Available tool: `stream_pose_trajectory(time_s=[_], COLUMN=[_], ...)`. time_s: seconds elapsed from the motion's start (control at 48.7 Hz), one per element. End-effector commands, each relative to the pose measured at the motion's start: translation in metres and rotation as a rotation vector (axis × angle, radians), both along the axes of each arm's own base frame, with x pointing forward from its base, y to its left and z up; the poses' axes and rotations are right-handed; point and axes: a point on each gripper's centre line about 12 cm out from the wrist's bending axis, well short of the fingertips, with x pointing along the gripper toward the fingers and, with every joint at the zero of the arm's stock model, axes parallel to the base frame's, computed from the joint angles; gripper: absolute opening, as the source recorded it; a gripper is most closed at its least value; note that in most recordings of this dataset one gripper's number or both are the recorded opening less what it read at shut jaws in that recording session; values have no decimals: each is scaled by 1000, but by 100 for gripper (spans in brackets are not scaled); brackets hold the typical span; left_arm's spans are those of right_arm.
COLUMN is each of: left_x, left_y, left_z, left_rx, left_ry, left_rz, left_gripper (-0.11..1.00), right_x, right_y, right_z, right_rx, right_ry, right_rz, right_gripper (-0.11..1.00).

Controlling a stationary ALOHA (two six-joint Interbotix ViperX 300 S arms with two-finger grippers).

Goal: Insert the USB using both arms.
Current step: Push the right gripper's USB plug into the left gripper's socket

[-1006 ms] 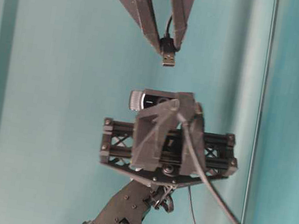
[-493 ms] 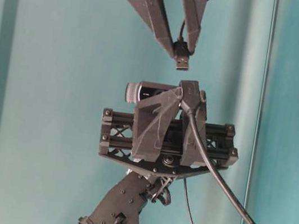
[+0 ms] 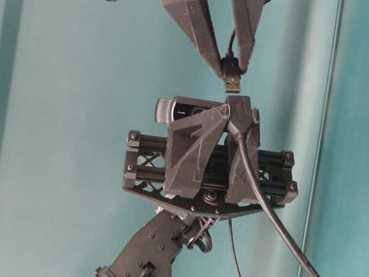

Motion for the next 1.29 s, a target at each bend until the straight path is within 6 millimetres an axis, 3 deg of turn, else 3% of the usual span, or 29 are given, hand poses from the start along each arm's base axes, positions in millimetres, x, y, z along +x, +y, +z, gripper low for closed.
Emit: stream_pose_trajectory(time_s=[0.0, 1.006, 1.272], left_x=[3, 8, 7], left_y=[1, 10, 20], left_z=[12, 16, 17], left_rx=[13, 33, 36], left_ry=[-30, -43, -38], left_rz=[2, 31, 62], left_gripper=[28, 28, 28], right_x=[6, 6, 7], right_y=[1, 3, 3], right_z=[9, 4, -2], right_rx=[5, 22, 18], right_ry=[-29, -10, 7], right_rz=[0, 2, 5], right_gripper=[20, 20, 20])
